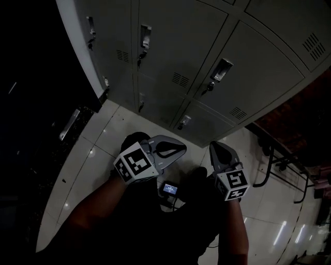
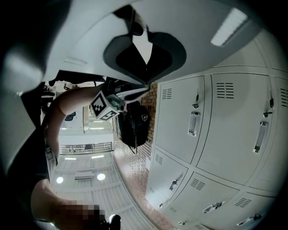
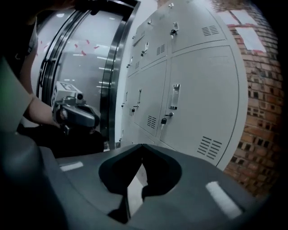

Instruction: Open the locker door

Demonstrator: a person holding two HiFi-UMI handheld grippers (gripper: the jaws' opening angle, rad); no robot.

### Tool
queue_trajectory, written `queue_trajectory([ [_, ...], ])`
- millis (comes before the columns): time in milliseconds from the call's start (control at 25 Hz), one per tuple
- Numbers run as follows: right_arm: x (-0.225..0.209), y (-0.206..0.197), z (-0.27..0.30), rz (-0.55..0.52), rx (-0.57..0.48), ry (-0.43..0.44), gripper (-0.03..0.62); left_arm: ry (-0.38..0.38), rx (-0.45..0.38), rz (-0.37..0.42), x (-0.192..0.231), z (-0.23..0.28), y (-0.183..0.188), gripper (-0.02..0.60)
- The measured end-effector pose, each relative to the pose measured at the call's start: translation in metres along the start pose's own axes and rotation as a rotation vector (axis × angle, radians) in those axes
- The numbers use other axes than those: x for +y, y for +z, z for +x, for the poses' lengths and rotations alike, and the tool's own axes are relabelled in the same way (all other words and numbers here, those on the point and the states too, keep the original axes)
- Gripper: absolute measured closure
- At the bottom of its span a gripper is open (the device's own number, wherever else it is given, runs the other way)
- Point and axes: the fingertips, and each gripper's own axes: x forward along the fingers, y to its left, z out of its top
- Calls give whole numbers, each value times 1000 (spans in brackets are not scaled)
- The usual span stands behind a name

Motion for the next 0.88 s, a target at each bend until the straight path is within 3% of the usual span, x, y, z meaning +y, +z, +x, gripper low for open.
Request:
queue_trajectory([
  [240, -28, 26, 59, -221, 93, -70, 559, 7, -15, -4, 2, -7, 2, 569],
  [520, -82, 61, 110, -649, 234, -331, 524, -2, -22, -13, 3, -7, 3, 569],
  [640, -89, 75, 126, -784, 253, -361, 510, 2, -8, 22, 6, -9, 2, 569],
  [880, -90, 77, 149, -1046, 318, -404, 502, 5, -24, -11, 6, -10, 5, 569],
])
